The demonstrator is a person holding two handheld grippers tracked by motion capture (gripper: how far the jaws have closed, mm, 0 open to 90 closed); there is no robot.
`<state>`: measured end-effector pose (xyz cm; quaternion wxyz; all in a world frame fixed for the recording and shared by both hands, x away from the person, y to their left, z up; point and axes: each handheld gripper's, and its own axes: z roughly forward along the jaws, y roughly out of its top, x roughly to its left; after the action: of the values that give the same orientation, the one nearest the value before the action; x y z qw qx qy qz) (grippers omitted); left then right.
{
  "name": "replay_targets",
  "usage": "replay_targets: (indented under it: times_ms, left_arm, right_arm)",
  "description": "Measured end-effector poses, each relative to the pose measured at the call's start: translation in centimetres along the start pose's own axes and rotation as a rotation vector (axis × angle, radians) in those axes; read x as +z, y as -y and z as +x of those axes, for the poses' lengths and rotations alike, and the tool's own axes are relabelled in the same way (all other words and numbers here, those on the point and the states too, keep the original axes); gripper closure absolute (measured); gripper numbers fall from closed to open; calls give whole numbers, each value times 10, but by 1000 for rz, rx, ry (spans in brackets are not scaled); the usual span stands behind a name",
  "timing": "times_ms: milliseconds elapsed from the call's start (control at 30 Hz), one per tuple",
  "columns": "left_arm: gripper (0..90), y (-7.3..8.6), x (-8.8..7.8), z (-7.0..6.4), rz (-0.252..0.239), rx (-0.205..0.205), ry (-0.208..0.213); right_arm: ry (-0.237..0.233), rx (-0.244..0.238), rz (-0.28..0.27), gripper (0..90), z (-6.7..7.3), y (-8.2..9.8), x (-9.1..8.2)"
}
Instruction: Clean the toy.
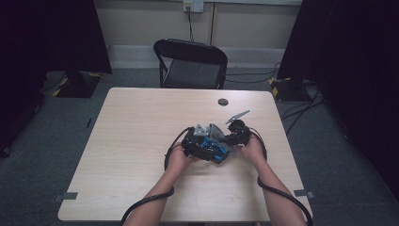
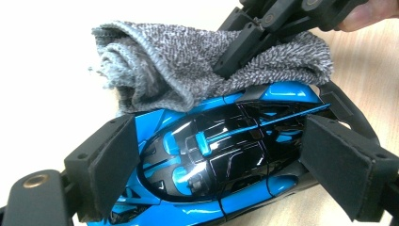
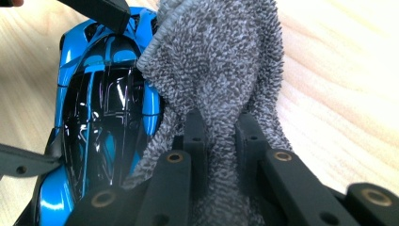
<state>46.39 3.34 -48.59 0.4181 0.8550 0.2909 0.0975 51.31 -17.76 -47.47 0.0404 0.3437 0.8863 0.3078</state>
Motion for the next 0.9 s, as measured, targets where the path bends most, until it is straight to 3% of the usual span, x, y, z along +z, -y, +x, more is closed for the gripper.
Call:
replay_targets:
  times_ms: [900]
  left_arm:
    - [121, -2, 0, -1, 16, 2, -1]
  right_arm:
    - [3, 33, 3, 784, -1, 29, -22]
